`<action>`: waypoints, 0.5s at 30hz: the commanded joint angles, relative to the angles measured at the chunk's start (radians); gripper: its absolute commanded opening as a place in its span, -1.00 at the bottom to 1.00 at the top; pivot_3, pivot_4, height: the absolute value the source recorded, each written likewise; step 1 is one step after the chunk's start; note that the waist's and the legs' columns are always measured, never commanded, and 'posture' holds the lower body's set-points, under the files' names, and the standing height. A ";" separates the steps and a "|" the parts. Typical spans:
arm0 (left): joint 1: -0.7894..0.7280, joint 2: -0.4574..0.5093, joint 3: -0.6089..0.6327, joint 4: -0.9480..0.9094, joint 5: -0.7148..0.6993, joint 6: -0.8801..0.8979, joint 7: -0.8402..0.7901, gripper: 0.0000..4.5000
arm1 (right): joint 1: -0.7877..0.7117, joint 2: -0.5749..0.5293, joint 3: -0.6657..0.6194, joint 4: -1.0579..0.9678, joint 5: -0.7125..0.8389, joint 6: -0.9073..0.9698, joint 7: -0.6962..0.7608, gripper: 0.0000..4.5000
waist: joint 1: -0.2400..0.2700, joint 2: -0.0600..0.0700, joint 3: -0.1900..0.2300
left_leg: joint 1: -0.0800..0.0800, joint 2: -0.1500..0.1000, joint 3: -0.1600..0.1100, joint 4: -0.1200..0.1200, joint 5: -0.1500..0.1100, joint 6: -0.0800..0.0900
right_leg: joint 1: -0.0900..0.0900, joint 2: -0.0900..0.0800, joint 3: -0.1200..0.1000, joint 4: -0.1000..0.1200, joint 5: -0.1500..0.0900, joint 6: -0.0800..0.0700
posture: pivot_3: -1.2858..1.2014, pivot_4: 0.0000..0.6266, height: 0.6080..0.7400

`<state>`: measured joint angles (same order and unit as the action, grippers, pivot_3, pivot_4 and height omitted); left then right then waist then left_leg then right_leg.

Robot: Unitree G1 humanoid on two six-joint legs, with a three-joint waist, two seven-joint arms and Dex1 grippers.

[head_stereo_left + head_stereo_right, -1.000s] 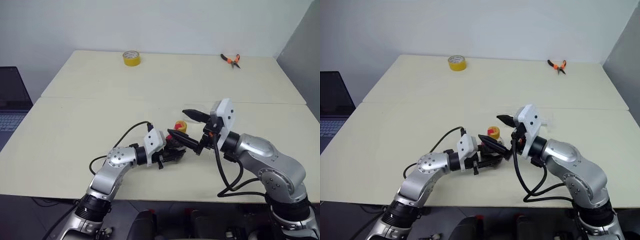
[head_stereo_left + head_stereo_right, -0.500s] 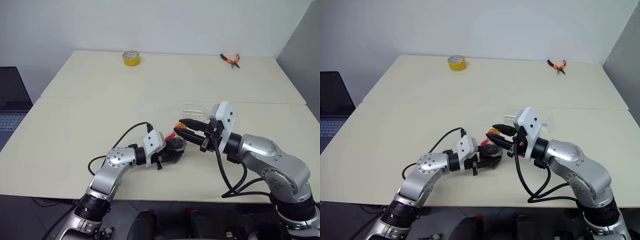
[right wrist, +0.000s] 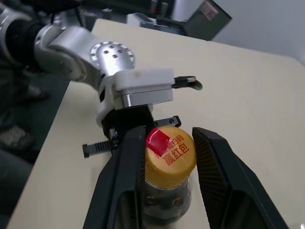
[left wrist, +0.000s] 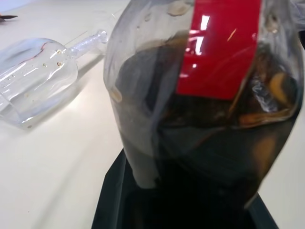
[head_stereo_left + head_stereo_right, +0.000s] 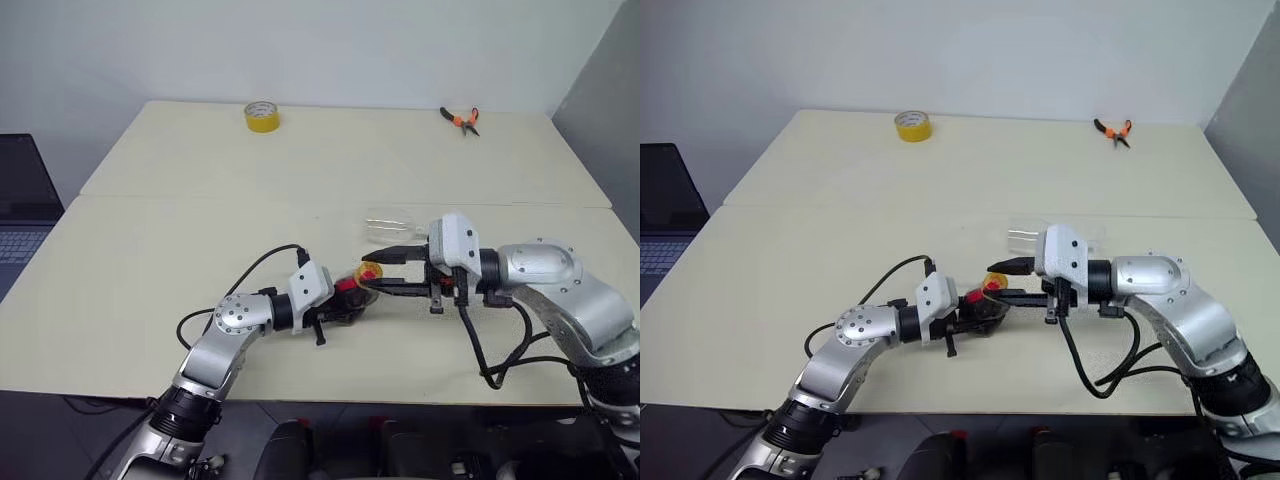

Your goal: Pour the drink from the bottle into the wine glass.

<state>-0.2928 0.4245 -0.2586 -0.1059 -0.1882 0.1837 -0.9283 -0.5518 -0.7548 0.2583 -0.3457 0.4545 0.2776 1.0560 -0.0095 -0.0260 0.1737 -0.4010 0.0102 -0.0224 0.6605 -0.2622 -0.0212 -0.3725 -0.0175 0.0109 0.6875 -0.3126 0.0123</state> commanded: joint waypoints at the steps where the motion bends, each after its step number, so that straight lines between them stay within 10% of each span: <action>1: -0.014 0.003 0.014 -0.063 -0.034 -0.030 -0.025 -0.66 | -0.043 -0.035 -0.001 0.120 -0.126 -0.098 0.065 -0.48 | 0.000 0.000 0.000 | 0.000 0.000 0.000 0.000 0.000 0.000 | 0.000 0.000 0.000 0.000 0.000 0.000 | 0.03 -0.52 1.00; 4: -0.009 0.003 0.010 -0.065 -0.027 -0.036 -0.023 -0.66 | -0.054 -0.024 -0.006 0.126 -0.068 -0.029 0.088 -0.48 | 0.001 0.000 0.000 | 0.000 0.000 0.000 0.000 0.000 0.000 | 0.000 0.000 0.000 0.000 0.000 0.000 | 0.03 -0.52 1.00; 15: -0.002 -0.022 0.023 -0.052 -0.007 -0.048 0.036 -0.68 | 0.139 0.107 -0.238 -0.205 0.240 0.365 -0.267 1.00 | 0.008 0.000 0.000 | -0.001 0.000 0.000 0.001 0.000 0.000 | 0.000 -0.001 0.000 0.001 0.000 0.000 | 0.03 -0.52 1.00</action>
<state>-0.2855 0.4132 -0.2561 -0.1137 -0.1867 0.1665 -0.9112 -0.4317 -0.6623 0.0770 -0.4417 0.6187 0.5879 0.8625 -0.0018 -0.0257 0.1738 -0.4018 0.0099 -0.0230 0.6609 -0.2622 -0.0213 -0.3723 -0.0186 0.0108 0.6879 -0.3125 0.0120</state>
